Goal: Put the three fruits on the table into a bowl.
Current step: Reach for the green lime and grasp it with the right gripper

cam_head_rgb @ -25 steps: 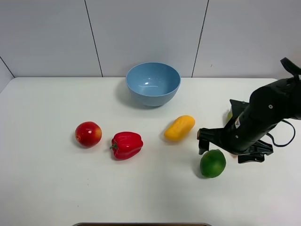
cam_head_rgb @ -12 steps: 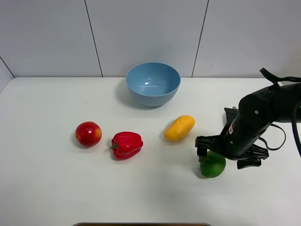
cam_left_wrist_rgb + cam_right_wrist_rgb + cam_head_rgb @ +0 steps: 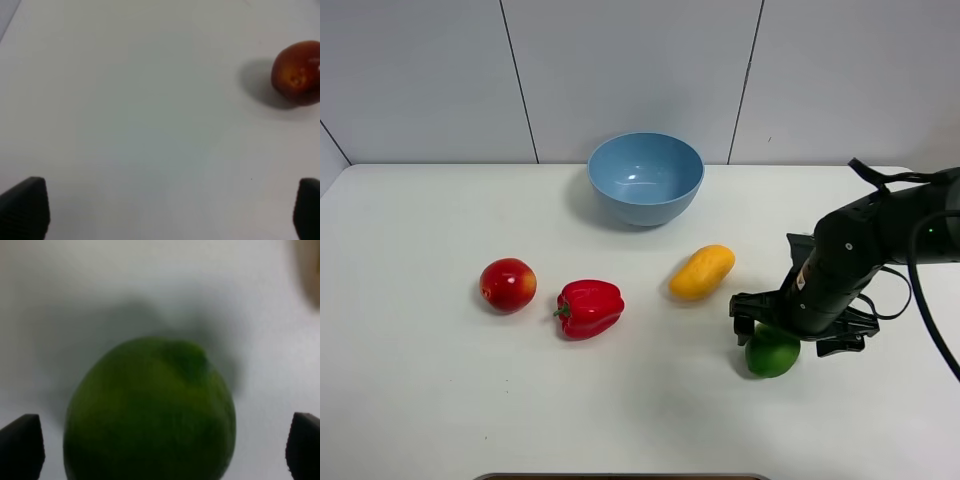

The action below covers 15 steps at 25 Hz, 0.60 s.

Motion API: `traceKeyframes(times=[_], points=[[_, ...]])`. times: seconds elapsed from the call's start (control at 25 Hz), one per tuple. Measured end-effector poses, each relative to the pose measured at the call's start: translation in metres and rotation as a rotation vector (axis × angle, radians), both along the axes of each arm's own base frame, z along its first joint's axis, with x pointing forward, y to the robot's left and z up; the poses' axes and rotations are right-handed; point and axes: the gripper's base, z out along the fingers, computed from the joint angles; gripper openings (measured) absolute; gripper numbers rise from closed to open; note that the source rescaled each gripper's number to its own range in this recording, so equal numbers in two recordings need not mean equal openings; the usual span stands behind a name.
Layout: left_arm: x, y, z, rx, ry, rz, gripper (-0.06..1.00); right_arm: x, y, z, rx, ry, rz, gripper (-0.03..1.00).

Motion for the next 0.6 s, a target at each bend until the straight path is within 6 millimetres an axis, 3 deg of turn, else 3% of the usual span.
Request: traceKeyframes(times=[0.28,0.6], points=[[0.0,0.0,0.0,0.0,0.0,0.0,1.0,0.002,0.001,-0.015,-0.016,0.032,0.016,1.0],[0.0,0.0,0.0,0.001,0.0,-0.001,1.0,0.004,0.002,-0.016,-0.01,0.009,0.03,1.0]])
